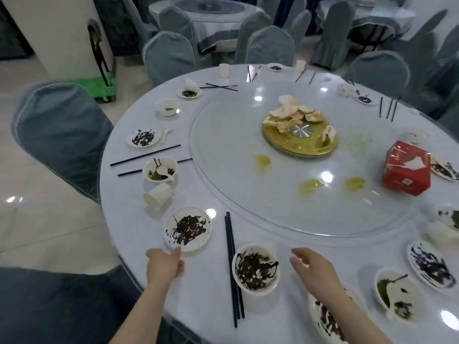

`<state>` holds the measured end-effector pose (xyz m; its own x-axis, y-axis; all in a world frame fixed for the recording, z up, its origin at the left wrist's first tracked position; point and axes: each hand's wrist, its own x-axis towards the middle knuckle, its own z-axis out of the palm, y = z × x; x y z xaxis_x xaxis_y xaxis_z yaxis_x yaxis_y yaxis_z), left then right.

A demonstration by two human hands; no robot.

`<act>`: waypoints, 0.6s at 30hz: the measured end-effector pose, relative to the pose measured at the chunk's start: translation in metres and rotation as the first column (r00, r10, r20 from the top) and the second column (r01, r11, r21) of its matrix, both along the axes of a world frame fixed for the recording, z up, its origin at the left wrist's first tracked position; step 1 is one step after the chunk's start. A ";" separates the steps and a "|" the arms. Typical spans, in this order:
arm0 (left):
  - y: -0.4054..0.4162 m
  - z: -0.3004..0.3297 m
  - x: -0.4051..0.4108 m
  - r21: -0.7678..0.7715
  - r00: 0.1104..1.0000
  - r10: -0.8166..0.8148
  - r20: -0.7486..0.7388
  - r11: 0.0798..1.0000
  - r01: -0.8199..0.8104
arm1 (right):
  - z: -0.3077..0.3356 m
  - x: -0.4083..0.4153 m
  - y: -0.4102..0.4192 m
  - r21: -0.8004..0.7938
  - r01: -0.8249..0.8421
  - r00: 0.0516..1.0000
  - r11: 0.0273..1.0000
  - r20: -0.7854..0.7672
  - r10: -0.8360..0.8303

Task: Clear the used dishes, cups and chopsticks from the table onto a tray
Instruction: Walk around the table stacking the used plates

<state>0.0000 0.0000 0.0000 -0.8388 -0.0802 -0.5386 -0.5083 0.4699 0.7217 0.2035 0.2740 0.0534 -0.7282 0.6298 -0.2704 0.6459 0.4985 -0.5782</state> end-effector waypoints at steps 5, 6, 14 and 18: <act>0.007 -0.001 -0.017 0.020 0.998 0.050 0.029 0.999 -0.050 | 0.002 0.020 0.002 -0.019 0.040 0.999 0.999 0.031 -0.040; 0.008 -0.002 -0.021 0.016 0.999 0.025 0.019 1.000 -0.026 | 0.001 0.023 0.002 -0.020 0.053 0.998 0.998 0.030 -0.053; 0.007 0.000 -0.009 0.112 0.999 0.010 -0.049 0.994 -0.004 | 0.000 0.061 0.004 -0.049 0.158 0.987 0.986 0.011 -0.158; 0.004 0.019 0.015 0.171 0.994 0.072 -0.080 0.984 -0.058 | 0.001 0.087 0.010 -0.054 0.235 0.972 0.971 -0.011 -0.236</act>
<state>0.0152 0.0039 0.0185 -0.8781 -0.0506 -0.4758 -0.4671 0.3063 0.8294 0.2903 0.2837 0.0541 -0.5661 0.7694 -0.2960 0.7312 0.3028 -0.6113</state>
